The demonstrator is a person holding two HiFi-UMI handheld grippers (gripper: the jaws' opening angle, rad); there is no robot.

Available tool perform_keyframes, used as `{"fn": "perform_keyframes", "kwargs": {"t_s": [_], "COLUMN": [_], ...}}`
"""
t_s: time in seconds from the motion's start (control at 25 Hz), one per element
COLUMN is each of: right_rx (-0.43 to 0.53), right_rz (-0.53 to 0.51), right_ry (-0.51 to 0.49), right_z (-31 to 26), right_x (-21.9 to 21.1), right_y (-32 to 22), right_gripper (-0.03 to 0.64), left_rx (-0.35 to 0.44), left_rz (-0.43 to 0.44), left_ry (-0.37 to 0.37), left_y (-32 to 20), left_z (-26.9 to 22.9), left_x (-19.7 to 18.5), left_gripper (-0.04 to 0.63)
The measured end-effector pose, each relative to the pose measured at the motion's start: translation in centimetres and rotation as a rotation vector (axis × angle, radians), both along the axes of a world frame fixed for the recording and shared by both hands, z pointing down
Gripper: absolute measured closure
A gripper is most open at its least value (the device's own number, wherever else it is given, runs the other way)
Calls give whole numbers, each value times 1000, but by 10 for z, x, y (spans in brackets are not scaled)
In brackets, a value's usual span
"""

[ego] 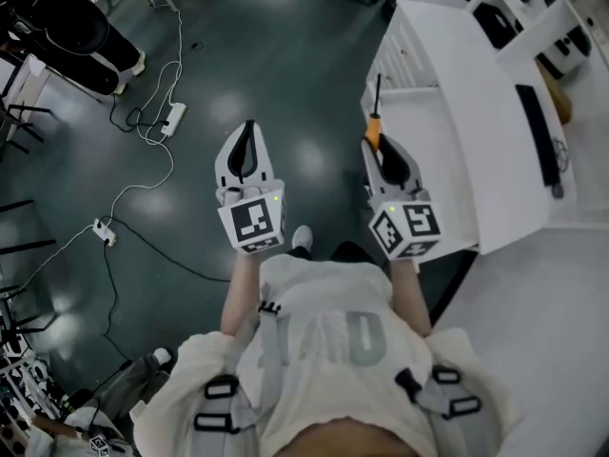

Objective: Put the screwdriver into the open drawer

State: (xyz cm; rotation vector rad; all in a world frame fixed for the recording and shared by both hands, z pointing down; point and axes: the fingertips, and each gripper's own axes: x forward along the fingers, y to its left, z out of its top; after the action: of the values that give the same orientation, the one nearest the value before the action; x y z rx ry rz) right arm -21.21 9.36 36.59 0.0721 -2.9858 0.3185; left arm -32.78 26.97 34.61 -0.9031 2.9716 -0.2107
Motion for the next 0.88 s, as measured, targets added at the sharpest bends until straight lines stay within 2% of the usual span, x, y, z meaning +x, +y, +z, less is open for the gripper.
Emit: {"fn": "perform_keyframes", "kwargs": {"t_s": [0.12, 0.24, 0.4, 0.76, 0.88], "right_rx": [0, 0, -16, -17, -19], "right_rz": [-2, -10, -10, -9, 16], "right_ry": [-10, -5, 10, 3, 1], "right_z": [-9, -8, -2, -5, -5], "right_x": [-19, -19, -22, -27, -20], "right_y": [0, -8, -25, -38, -52], "right_gripper": [511, 512, 512, 512, 512], "left_rx": [15, 50, 39, 49, 62], "left_rz": [1, 6, 11, 3, 27], "left_ry": [26, 41, 24, 52, 57], "left_y": [-7, -20, -33, -44, -62], "left_z": [3, 3, 3, 6, 4], "left_x": [-21, -19, -17, -23, -21], "left_gripper": [589, 589, 589, 589, 589]}}
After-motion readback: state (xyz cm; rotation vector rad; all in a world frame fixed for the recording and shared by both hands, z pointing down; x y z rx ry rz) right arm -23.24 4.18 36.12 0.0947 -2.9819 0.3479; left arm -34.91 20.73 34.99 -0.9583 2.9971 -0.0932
